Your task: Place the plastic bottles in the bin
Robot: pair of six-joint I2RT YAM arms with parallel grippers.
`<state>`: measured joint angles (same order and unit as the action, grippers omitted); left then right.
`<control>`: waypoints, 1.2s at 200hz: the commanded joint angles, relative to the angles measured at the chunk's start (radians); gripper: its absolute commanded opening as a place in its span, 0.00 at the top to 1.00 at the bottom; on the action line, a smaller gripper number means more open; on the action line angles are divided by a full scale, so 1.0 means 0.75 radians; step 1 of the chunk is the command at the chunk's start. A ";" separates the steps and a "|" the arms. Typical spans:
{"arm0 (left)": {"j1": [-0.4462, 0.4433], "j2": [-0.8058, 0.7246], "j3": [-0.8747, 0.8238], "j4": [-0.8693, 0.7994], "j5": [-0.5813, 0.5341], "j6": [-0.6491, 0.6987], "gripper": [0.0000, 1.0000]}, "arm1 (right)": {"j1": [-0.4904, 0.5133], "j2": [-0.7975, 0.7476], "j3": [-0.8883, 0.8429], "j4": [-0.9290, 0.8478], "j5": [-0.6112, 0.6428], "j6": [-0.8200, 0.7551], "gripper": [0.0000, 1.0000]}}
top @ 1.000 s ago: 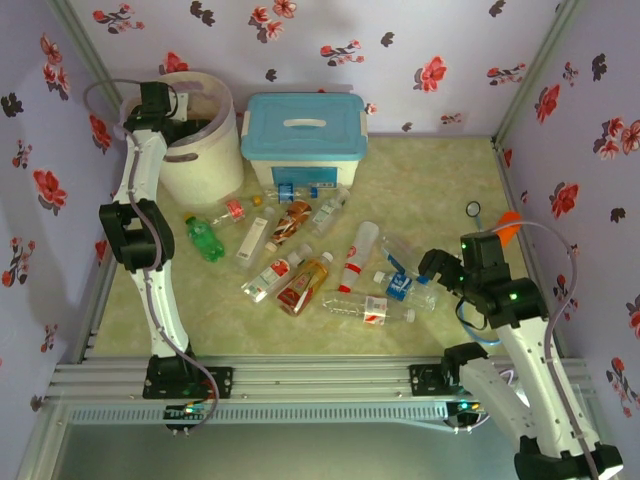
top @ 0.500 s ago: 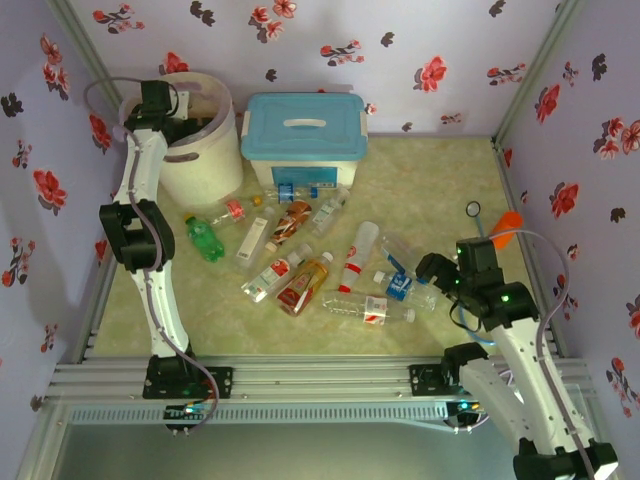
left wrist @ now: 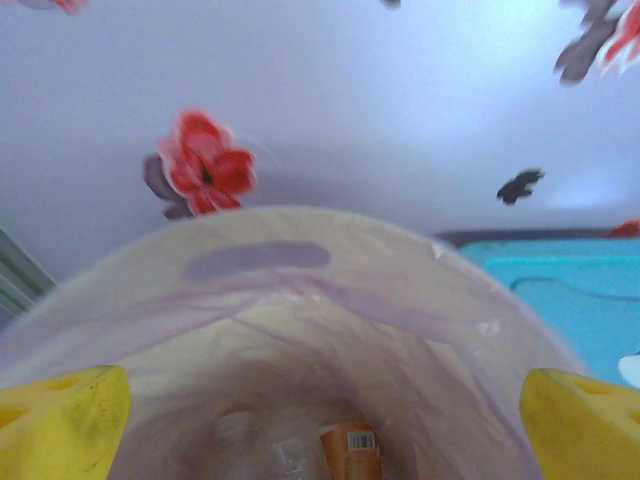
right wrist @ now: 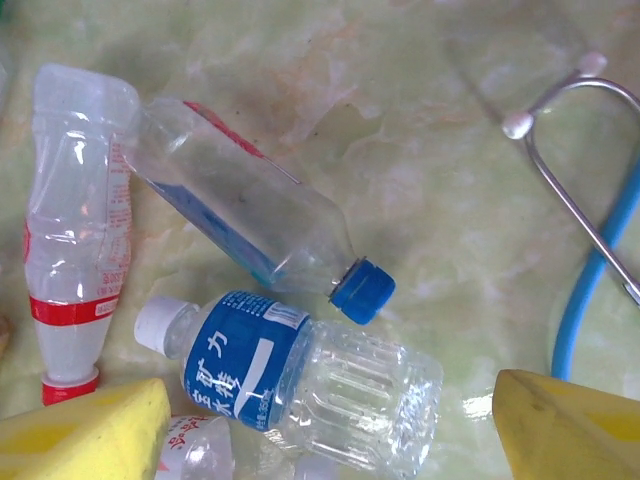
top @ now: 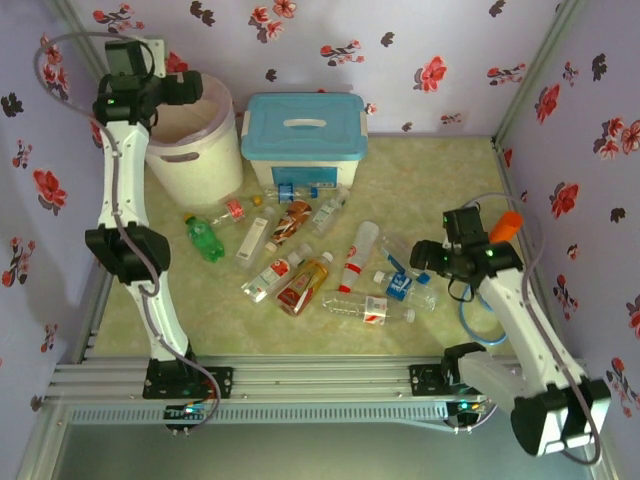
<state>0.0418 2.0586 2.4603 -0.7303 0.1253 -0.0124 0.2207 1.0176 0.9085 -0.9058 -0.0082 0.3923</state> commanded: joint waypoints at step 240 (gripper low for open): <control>-0.174 -1.289 -1.623 0.430 0.252 -0.484 0.00 | -0.027 1.046 0.382 0.083 -0.062 -0.661 0.18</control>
<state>-0.0814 1.0767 1.2221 -0.4191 0.3038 -0.3901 0.2340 1.7802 1.1683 -0.8757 -0.0635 -0.1387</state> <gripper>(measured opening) 0.995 0.839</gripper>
